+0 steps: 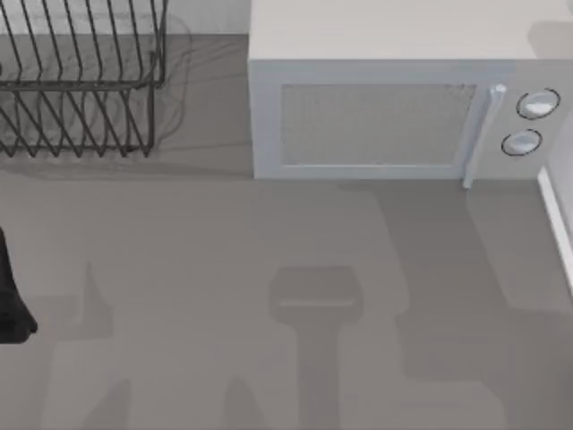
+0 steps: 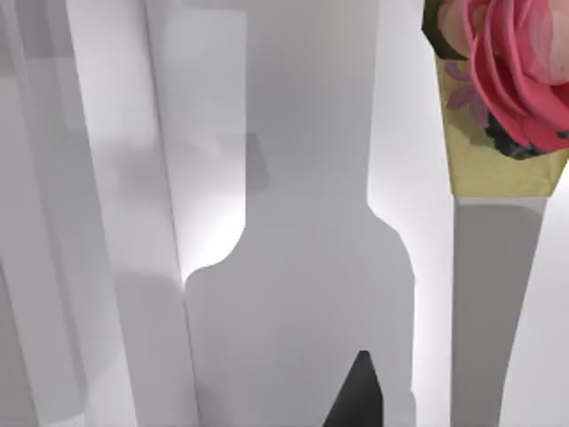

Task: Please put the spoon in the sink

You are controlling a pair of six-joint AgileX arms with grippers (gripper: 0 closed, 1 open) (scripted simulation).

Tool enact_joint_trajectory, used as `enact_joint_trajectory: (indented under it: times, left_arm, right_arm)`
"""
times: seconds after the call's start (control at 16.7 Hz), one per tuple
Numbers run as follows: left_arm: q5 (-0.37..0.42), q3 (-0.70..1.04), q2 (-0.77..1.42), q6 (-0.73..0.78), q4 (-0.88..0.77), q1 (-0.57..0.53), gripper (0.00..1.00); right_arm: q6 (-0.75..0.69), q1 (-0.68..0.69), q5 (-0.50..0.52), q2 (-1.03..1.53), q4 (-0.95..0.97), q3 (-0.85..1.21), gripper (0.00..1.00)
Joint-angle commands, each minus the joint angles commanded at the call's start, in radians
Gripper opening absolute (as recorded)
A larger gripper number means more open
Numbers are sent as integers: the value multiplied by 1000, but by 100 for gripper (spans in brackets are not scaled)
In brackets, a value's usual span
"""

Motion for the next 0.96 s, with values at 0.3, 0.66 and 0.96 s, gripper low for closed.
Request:
enact_joint_trajectory:
  times: [0.3, 0.66, 0.96]
  left_arm:
    - [0, 0, 0, 0, 0, 0, 100]
    - [0, 0, 0, 0, 0, 0, 100]
    - [0, 0, 0, 0, 0, 0, 100]
  right_arm:
    - [0, 0, 0, 0, 0, 0, 60]
    - [0, 0, 0, 0, 0, 0, 100]
    - [0, 0, 0, 0, 0, 0, 100]
